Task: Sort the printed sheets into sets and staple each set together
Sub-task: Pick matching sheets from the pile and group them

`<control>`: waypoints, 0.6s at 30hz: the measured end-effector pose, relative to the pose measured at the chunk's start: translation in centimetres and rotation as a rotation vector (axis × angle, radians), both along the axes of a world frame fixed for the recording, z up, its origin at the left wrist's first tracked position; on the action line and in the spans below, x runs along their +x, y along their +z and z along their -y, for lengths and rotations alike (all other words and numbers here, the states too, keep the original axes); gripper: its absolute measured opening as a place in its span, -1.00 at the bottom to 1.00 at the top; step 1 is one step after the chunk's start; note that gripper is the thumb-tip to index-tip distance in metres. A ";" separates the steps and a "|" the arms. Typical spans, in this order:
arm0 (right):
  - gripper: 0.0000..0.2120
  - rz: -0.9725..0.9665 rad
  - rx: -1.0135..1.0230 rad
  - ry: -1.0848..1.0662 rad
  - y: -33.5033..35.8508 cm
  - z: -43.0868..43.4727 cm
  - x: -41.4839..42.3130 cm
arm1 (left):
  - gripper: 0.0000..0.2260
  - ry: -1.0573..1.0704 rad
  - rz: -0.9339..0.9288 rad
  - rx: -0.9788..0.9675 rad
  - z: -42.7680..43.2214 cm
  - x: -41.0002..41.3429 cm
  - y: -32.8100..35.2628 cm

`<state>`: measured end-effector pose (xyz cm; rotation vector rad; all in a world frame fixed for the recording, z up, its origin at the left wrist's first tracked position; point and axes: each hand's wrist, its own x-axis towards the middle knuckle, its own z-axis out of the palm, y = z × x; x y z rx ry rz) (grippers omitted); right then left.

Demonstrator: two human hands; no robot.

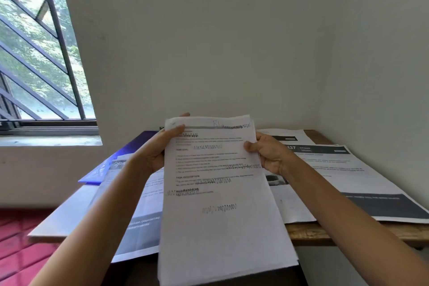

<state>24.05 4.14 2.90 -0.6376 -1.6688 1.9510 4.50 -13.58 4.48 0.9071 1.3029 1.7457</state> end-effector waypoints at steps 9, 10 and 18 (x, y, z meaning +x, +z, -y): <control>-0.77 0.050 -0.076 0.023 -0.3 0.1 -0.5 | -0.82 0.084 0.113 0.159 -0.6 0.4 -0.3; -0.77 0.047 -0.072 0.022 -0.2 0.1 -0.5 | -0.82 0.098 0.117 0.152 -0.6 0.5 -0.3; -0.74 0.079 0.171 -0.042 0.0 0.5 -1.0 | -0.87 0.288 -0.065 0.054 -1.3 0.1 -0.6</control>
